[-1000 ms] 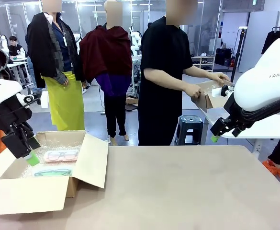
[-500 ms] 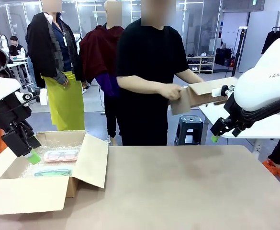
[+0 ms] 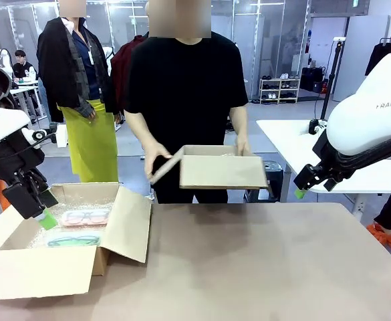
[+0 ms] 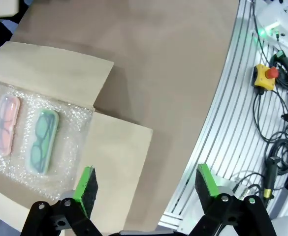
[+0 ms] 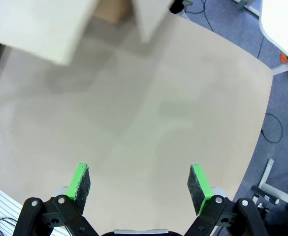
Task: Pack the glasses set securely to prepare it for shipping.
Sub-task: Position the Package Box on the left side of the table.
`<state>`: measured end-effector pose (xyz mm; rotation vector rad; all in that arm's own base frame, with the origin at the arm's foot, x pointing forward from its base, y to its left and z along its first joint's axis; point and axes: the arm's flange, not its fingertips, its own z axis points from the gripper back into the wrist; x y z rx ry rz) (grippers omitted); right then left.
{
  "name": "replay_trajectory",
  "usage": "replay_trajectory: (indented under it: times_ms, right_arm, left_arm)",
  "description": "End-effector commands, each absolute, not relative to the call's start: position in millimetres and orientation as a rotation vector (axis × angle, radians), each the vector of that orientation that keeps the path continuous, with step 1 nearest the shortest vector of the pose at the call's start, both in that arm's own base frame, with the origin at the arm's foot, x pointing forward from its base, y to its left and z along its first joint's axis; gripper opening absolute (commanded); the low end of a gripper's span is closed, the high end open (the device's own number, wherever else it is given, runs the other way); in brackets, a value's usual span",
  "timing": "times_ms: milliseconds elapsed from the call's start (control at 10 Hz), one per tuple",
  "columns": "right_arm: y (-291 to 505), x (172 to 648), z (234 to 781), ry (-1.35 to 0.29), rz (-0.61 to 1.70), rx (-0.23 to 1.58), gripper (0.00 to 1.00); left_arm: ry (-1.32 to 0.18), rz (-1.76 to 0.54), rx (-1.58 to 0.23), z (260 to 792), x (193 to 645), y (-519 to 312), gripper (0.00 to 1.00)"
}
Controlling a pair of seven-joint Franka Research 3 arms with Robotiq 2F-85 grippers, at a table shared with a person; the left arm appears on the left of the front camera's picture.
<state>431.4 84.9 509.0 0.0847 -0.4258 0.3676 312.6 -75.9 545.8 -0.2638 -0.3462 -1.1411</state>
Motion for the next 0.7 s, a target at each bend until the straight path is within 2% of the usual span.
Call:
replay_trajectory:
  times_ms: [0, 600]
  right_arm:
    - [83.5, 432.2, 509.8, -0.433, 0.388, 0.080, 1.00]
    - [83.5, 432.2, 509.8, -0.433, 0.388, 0.080, 1.00]
  left_arm:
    - [-0.344, -1.142, -0.249, 545.2, 313.1, -75.4, 1.00]
    - [-0.344, -1.142, -0.249, 545.2, 313.1, -75.4, 1.00]
